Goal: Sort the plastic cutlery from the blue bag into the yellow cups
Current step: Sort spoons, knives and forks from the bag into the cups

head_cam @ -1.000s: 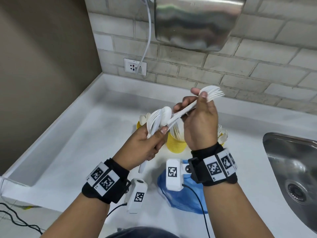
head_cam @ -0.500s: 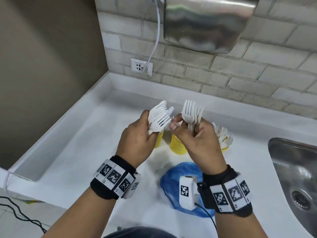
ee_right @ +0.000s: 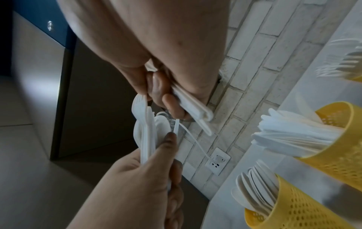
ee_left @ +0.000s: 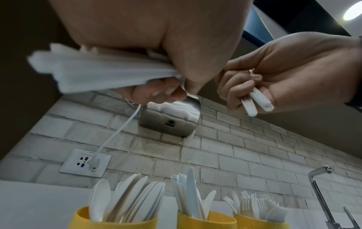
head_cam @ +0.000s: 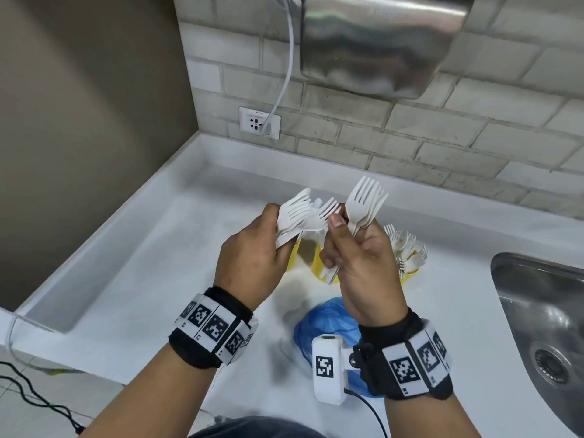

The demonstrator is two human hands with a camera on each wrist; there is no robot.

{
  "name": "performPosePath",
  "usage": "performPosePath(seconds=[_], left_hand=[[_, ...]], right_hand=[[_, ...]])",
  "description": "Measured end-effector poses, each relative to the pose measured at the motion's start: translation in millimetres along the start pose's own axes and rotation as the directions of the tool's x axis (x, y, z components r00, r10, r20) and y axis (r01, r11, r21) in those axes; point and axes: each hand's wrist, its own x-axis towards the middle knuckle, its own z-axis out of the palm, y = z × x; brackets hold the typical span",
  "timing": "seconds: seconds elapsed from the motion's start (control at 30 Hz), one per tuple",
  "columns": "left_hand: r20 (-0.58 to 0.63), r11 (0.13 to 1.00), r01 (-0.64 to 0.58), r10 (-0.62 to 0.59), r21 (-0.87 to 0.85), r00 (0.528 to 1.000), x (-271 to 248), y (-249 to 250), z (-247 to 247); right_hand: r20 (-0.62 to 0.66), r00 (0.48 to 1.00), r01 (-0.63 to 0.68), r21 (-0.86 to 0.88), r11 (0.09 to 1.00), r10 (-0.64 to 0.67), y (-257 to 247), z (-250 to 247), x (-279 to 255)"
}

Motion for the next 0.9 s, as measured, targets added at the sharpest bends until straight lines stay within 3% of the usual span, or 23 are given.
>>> performPosePath(seconds=[0.17,0.47,0.67,0.9], left_hand=[[0.010,0.999,0.005,-0.006,0.039,1.000,1,4,2],[0.091,0.999,0.007,-0.003,-0.040,0.996,-4,4,4],[0.114,0.998,-0.021,0.028,-0.067,0.993,-5,3,6],[0.105,0.995,-0.030,0.040,-0.095,0.994,-6,2,11]], right_hand=[[-0.070,0.995,-0.062,0.204,0.977,0.078,9,8,-4],[-0.079,0.997,0.013,0.140,0.990,-0.002,3,2,-3],[-0.161,0.986,0.023,0.391,0.920,0.044,-8,0,4],[-0.250,0.968,0.093,0.335,0.937,-0.007,-20,-15,16]])
